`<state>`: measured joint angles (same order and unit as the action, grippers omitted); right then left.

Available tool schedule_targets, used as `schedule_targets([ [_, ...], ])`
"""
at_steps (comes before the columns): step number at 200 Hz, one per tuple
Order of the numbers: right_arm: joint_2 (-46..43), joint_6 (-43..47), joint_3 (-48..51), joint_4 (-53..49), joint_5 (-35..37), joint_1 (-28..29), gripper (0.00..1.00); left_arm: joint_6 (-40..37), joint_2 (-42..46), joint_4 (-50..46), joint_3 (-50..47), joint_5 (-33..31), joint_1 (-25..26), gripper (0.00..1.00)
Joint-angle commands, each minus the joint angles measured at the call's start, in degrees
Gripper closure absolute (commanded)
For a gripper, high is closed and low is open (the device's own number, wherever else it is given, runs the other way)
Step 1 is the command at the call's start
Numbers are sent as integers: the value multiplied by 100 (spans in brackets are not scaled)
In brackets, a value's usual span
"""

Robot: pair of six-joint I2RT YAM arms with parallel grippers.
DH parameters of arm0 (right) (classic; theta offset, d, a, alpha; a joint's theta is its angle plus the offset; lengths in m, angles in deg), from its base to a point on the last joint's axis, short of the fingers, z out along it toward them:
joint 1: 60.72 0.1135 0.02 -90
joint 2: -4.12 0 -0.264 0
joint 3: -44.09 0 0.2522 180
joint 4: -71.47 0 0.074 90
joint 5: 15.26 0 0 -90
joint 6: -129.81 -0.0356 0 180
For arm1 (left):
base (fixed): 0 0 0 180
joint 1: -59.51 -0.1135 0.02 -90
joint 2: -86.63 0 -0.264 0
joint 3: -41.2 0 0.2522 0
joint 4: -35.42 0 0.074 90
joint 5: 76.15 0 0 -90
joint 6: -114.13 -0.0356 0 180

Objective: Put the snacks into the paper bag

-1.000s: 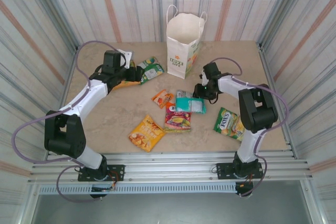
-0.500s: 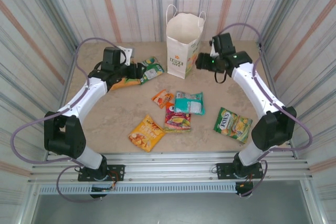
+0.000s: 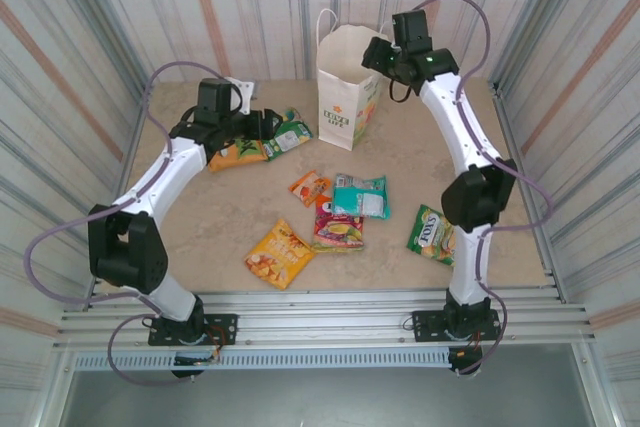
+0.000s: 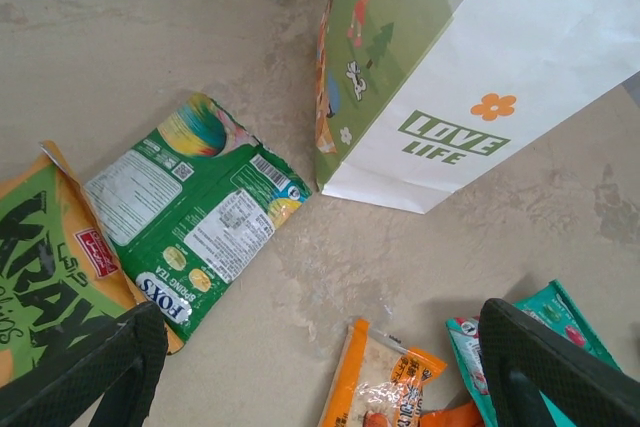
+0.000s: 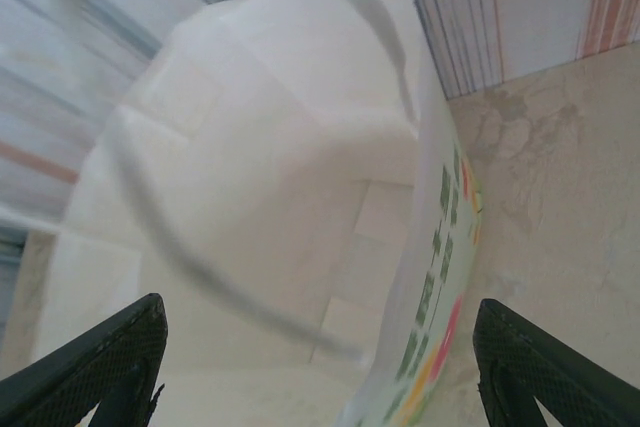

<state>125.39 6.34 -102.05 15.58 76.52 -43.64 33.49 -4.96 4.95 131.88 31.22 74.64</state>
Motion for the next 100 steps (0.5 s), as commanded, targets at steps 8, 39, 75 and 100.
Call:
schedule_targets([
  [8, 569, -181, -688, -505, 371, -54, 21, 153, -88, -167, 191, 179, 42, 16],
  [39, 871, -212, -727, -392, 334, -132, 31, 106, -138, -248, 242, 150, 42, 15],
  [75, 969, 164, -913, -454, 229, -185, 57, 132, -132, -354, 312, -94, 37, 15],
  [100, 848, 402, -949, -654, 184, -302, 91, 167, -118, -375, 331, -137, 38, 15],
])
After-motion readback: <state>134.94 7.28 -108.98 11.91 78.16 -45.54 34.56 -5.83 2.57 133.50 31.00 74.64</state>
